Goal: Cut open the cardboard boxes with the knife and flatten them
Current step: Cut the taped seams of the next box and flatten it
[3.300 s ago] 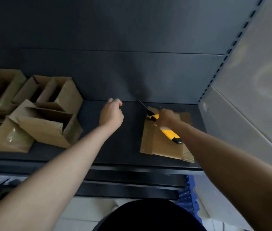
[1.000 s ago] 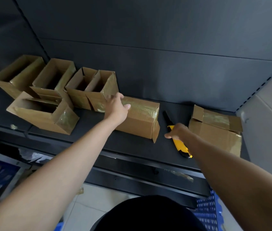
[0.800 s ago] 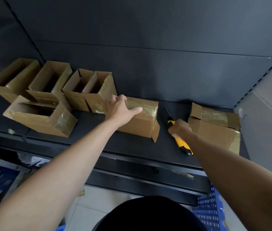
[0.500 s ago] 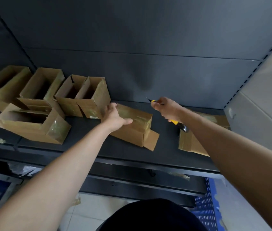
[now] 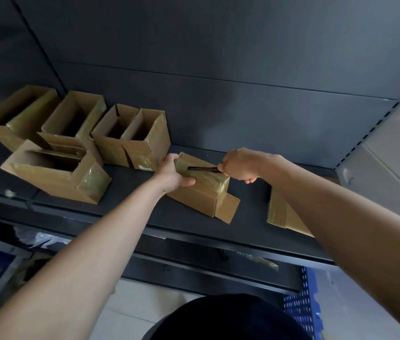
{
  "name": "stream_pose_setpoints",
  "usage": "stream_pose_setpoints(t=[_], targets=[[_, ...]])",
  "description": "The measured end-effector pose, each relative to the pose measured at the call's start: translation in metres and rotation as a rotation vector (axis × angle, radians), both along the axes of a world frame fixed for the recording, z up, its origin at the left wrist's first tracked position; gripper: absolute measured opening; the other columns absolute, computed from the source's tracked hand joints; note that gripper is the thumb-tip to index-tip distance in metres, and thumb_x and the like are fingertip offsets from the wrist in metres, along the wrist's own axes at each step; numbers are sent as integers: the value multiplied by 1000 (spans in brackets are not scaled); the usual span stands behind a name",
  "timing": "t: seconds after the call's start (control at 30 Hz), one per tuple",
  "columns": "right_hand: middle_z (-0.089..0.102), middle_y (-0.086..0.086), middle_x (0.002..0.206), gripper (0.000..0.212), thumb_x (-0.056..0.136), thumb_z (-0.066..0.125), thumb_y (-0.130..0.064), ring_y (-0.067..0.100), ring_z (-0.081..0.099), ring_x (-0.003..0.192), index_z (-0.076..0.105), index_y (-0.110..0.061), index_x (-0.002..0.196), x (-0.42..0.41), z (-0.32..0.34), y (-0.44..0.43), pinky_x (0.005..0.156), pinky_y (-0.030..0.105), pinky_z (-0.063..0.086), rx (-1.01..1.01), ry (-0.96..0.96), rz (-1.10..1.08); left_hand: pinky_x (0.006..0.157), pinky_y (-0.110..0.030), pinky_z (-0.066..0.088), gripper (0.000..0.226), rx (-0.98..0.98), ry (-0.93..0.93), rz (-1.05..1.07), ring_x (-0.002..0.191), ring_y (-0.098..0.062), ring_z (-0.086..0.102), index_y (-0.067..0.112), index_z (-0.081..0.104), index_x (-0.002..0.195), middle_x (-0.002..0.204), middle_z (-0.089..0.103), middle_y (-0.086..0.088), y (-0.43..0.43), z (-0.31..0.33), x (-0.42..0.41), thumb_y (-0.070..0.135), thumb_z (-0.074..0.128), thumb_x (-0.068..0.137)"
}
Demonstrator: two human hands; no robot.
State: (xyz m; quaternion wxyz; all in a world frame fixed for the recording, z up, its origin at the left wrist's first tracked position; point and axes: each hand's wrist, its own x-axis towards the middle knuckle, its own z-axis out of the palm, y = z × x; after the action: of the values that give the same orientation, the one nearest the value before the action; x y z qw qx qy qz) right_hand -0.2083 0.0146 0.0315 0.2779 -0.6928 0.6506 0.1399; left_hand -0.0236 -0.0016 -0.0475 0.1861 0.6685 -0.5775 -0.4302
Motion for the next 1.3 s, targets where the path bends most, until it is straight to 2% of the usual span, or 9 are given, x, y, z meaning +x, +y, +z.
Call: stream_pose_setpoints(t=[0.07,0.2,0.37,0.5,0.63,0.87,0.93,1.13,1.3], targets=[[57,9,96,34,97,29,-20,18,58,59,55,-8,116,5,1,0,46,26,41,-29,69,48,109,-39,34,86,-9,11,2,131,-26,37,17,28,144,145,33,-7,0,-1,-1,17,80,75],[52,6,79,23,97,34,-17,19,56,62,55,-7,98,15,10,5,53,28,44,-105,158,98,108,-38,35,85,-14,12,0,132,-24,38,18,27,145,145,34,-4,1,-1,-2,17,78,77],[47,4,79,16,91,37,-12,19,52,67,46,-11,77,29,19,9,61,30,43,-133,230,113,109,-39,35,85,-17,14,-4,131,-22,38,18,28,145,145,35,-2,1,-3,-3,17,78,77],[51,4,89,10,88,39,-10,23,53,81,49,-11,91,43,22,8,65,31,42,-162,297,152,111,-39,33,85,-28,21,-7,132,-22,36,15,28,145,144,34,-2,1,-5,-3,17,78,76],[48,4,86,12,91,38,-9,19,48,69,45,-8,81,49,26,8,70,31,43,-101,337,183,109,-35,30,84,-47,-8,-20,135,-22,33,14,27,147,148,31,-4,1,-3,-4,16,76,79],[46,2,79,27,95,36,-12,15,48,62,54,-8,116,37,31,15,65,29,42,-33,429,189,109,-37,36,85,-53,-78,-36,133,-23,36,14,25,147,147,32,-5,1,2,-7,19,76,79],[44,4,75,24,99,33,-13,16,47,57,54,-4,107,35,38,18,58,26,44,23,442,191,109,-39,36,85,-48,-94,-46,133,-23,38,14,25,148,147,34,-5,1,2,-8,19,75,79],[54,8,74,34,100,35,-19,22,51,62,54,-4,77,-1,67,14,63,30,44,214,524,70,113,-40,30,87,-15,-90,-46,140,-25,30,15,22,151,154,26,-6,-2,2,-10,18,74,81],[55,14,74,28,95,30,-10,28,54,63,54,0,83,-37,50,19,63,31,47,144,416,-107,114,-42,29,86,47,-200,-29,143,-29,22,24,18,152,157,7,-11,-3,5,-17,24,71,85]])
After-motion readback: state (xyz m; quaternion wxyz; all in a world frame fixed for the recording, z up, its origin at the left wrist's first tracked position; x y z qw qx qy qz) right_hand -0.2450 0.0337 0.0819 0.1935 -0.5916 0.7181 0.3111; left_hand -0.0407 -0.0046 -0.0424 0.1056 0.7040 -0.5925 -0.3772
